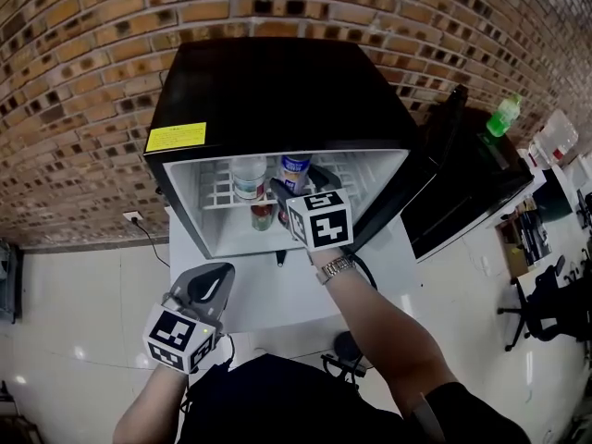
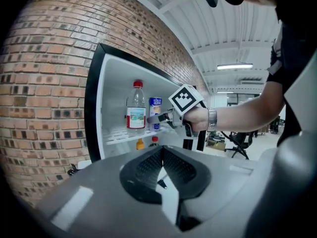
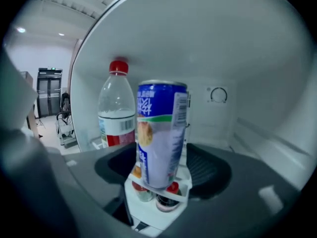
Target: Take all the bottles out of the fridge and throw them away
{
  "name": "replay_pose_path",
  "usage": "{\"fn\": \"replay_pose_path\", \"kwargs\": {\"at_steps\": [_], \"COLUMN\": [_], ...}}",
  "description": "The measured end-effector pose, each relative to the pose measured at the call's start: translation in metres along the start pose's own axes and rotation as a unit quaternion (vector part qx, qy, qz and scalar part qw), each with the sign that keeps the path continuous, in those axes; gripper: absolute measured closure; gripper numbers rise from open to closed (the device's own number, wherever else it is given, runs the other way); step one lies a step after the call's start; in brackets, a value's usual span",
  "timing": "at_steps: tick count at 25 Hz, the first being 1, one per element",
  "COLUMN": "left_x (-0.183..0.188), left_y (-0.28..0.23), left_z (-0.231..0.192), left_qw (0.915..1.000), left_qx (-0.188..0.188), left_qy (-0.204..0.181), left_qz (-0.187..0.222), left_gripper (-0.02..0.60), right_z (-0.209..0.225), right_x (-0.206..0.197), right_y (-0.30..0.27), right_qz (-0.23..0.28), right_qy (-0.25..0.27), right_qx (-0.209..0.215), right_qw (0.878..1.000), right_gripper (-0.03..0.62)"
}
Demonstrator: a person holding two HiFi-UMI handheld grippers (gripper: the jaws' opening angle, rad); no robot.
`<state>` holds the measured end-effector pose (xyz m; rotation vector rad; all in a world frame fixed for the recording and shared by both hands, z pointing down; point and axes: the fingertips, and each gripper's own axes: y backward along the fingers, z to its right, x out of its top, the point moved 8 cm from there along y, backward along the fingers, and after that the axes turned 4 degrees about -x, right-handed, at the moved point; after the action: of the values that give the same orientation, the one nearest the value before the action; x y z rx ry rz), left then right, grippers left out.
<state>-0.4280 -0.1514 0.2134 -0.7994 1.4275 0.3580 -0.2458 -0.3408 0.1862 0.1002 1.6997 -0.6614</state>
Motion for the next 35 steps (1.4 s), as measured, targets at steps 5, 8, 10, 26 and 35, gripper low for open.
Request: {"fn": "replay_pose_path", "kwargs": {"at_steps": [5, 8, 10, 26, 35], "left_x": [-0.004, -0.005, -0.005, 0.007, 0.013], "left_y": [0.004, 0.006, 0.006, -0.024, -0.06], "left_z": [-0.008, -0.009, -0.007, 0.07, 0.161], "left_qw": [1.0, 0.9999, 0.9999, 0.999, 0.9953], "left_qx": [0.006, 0.007, 0.006, -0.044, -0.093], "left_qy": [0.003, 0.005, 0.005, -0.012, -0.028], "left_qz": [-0.005, -0.008, -0.008, -0.004, -0.004], "left_gripper": [0.578, 0.578, 0.578, 0.578, 0.578], "right_z": [-0.001, 0.0, -0.001, 0.016, 0.054], "right_x": [0.002, 0.001, 0.0, -0.026, -0.083], "right_y": [-0.005, -0.001, 0.004, 0.119, 0.219], "right_qz": [0.006, 0.01, 0.011, 0.036, 0.018], "right_qy": [-0.006, -0.01, -0.008, -0.007, -0.016], "right_qx": [0.005, 0.003, 0.004, 0.008, -0.012], "right_qw": [1.0, 1.0, 1.0, 0.999, 1.0], "right_gripper": [0.326, 0.329, 0.33, 0.33, 0.33]}}
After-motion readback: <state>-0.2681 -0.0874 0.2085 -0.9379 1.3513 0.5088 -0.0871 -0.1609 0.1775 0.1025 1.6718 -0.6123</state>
